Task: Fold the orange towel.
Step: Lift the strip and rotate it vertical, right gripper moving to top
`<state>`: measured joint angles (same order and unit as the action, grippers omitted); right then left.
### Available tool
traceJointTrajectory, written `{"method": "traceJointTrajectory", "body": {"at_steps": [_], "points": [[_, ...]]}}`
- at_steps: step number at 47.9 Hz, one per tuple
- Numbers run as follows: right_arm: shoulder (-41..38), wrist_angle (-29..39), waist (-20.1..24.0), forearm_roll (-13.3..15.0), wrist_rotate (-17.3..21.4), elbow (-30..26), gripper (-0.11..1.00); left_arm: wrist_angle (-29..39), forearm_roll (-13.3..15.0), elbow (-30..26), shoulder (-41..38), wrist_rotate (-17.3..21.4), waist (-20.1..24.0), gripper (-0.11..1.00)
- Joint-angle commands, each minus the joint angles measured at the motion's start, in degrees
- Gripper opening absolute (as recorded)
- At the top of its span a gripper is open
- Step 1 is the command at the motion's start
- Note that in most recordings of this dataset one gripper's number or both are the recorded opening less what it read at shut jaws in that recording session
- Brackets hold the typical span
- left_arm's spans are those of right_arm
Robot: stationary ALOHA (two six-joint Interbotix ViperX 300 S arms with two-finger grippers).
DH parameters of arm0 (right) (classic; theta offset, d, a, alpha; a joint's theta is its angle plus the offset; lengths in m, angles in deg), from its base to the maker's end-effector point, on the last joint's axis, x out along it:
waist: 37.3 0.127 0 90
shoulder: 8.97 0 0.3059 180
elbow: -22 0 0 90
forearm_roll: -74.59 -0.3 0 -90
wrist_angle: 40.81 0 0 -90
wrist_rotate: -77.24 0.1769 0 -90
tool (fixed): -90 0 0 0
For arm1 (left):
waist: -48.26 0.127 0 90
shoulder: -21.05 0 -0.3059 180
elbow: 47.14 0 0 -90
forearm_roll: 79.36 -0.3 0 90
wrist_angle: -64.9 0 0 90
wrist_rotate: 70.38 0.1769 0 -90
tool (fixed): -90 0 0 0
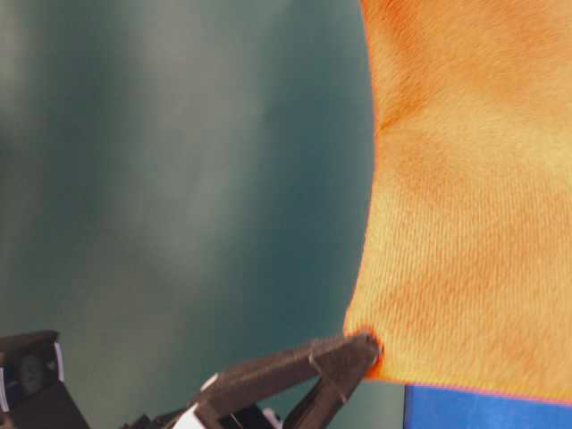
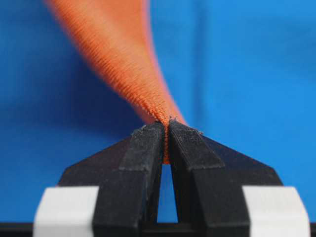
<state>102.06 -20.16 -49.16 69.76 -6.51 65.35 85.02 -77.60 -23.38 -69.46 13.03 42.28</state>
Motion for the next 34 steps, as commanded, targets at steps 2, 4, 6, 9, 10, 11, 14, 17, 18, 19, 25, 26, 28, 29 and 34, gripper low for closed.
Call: {"method": "traceJointTrajectory", "body": {"at_steps": [2,4,6,9,10,11,14,17,18,19,25,26,28,29,34], "points": [[-0.6,-2.2,-5.1,2.1,0.0,-1.9,0.02,-3.7,-0.3,-2.5,-1.1,0.4,-1.6,0.03],[-1.1,-3.1,-7.0,2.7,-0.2,-2.2,0.02,-4.7,-0.3,-3.1,-2.0,0.8,-1.9,0.03],[-1.8,-3.9,-8.8,3.4,-0.4,-2.5,0.02,-5.4,-0.3,-3.9,-3.1,1.5,-2.2,0.03],[-3.0,-5.6,-11.3,4.3,-0.5,-3.3,0.02,-6.2,-0.3,-5.6,-4.9,3.3,-2.5,0.03],[-3.5,-6.2,-12.1,4.5,-0.5,-3.5,0.02,-6.2,-0.3,-6.2,-5.4,4.0,-2.6,0.03],[-4.0,-6.9,-12.8,4.7,-0.5,-3.9,0.02,-6.3,-0.3,-6.8,-5.9,4.6,-2.7,0.03],[-6.0,-8.9,-14.8,5.1,-0.8,-5.3,0.02,-6.4,-0.3,-8.7,-7.4,6.8,-3.0,0.03],[-8.0,-10.1,-16.2,5.4,-0.9,-6.9,0.02,-6.8,-0.3,-10.5,-9.0,8.8,-3.3,0.03],[-8.6,-10.4,-16.5,5.4,-1.0,-7.5,0.02,-6.9,-0.3,-11.0,-9.5,9.4,-3.4,0.03],[-9.3,-10.6,-16.8,5.6,-1.0,-8.0,0.02,-7.0,-0.3,-11.9,-10.2,10.5,-3.6,0.03],[-14.4,-11.5,-17.9,7.9,-1.1,-12.3,0.02,-7.6,-0.3,-14.9,-12.7,14.9,-4.1,0.03],[-15.2,-11.6,-17.9,8.3,-1.1,-13.1,0.02,-7.6,-0.3,-15.4,-13.2,15.6,-4.2,0.03],[-16.7,-11.7,-18.0,9.0,-1.1,-14.6,0.02,-7.7,-0.3,-16.3,-14.1,16.9,-4.4,0.03],[-17.5,-11.6,-17.9,9.3,-1.1,-15.4,0.02,-7.7,-0.3,-16.8,-14.5,17.2,-4.4,0.03],[-21.0,-11.3,-17.9,10.3,-1.1,-19.2,0.02,-7.7,-0.3,-18.3,-15.6,18.1,-4.6,0.03]]}}
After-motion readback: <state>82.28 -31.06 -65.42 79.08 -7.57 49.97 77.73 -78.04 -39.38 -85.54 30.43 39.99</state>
